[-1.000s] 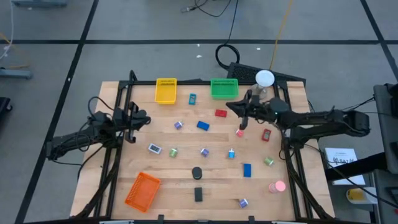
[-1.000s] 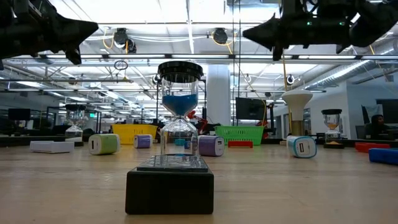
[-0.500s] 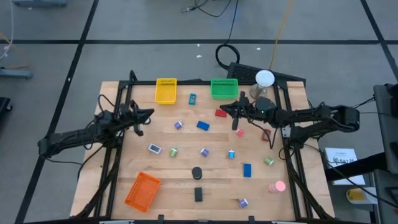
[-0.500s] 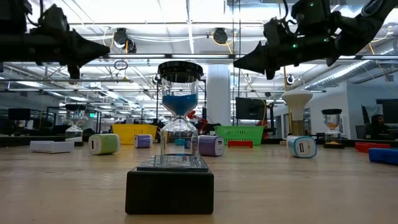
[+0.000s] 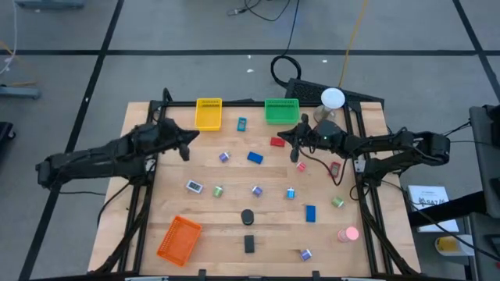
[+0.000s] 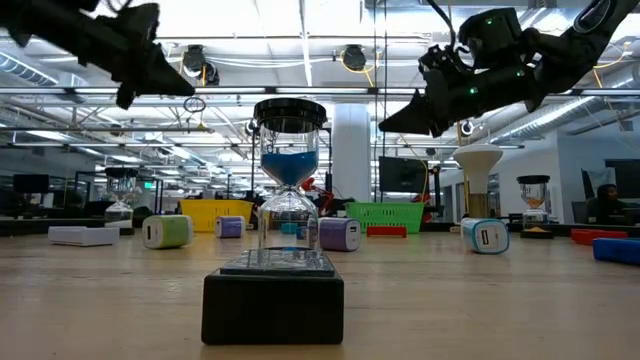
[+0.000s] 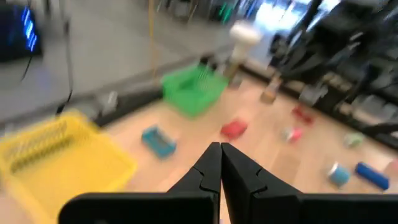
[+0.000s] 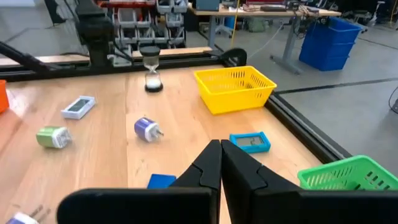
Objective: Pick & Place Office items
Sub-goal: Put the white hourglass into the yellow bin
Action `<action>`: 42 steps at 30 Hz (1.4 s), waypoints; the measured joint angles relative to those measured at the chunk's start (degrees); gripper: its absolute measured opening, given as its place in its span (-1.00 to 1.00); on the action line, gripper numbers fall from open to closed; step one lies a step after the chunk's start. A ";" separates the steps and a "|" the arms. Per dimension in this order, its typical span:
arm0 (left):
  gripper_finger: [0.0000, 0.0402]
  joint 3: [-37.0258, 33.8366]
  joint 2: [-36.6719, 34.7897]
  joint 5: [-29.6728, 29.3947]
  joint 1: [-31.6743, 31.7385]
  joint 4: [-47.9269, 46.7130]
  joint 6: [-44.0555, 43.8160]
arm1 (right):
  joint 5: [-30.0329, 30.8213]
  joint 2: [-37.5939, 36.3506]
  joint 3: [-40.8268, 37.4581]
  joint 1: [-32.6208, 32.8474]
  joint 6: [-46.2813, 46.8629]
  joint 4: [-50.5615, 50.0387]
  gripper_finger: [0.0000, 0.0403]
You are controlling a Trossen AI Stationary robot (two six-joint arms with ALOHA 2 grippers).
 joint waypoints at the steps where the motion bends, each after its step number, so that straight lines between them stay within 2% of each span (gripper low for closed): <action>1: -0.97 2.43 1.24 -1.26 0.00 -4.06 -2.35 | -0.02 0.00 0.01 0.00 -0.04 -0.15 -1.00; 4: -0.97 9.70 5.09 -5.08 0.14 -15.61 -9.88 | -0.02 0.00 0.00 0.00 -0.04 -0.18 -1.00; 7: -0.92 16.92 9.09 -5.12 1.25 -28.10 -14.03 | -0.02 -0.02 0.01 0.02 -0.24 -0.18 -1.00; 11: -0.70 25.37 14.83 -2.79 3.55 -42.41 -20.20 | -0.02 -0.02 0.00 0.04 -0.08 -0.18 -1.00; 15: -0.42 30.26 20.50 1.03 5.91 -49.92 -22.65 | -0.03 -0.02 0.00 0.11 0.18 -0.18 -1.00; 20: -0.04 31.41 26.81 6.32 9.14 -52.53 -23.60 | -0.04 -0.02 0.00 0.13 0.39 -0.22 -1.00; 24: 0.24 31.40 30.37 12.42 11.78 -55.53 -20.35 | -0.05 -0.02 0.00 0.13 0.40 -0.68 -1.00; 28: 0.44 31.39 32.37 13.60 14.64 -59.79 -16.50 | -0.07 -0.02 0.00 0.13 0.42 -1.53 -1.00; 32: 0.52 31.24 32.51 13.05 18.17 -59.19 -13.34 | -0.07 -0.02 -0.05 0.13 0.42 -1.98 -1.00; 42: 0.53 25.03 32.51 14.68 23.16 -54.93 -9.83 | -0.07 -0.02 -0.85 0.15 0.35 -2.33 -1.00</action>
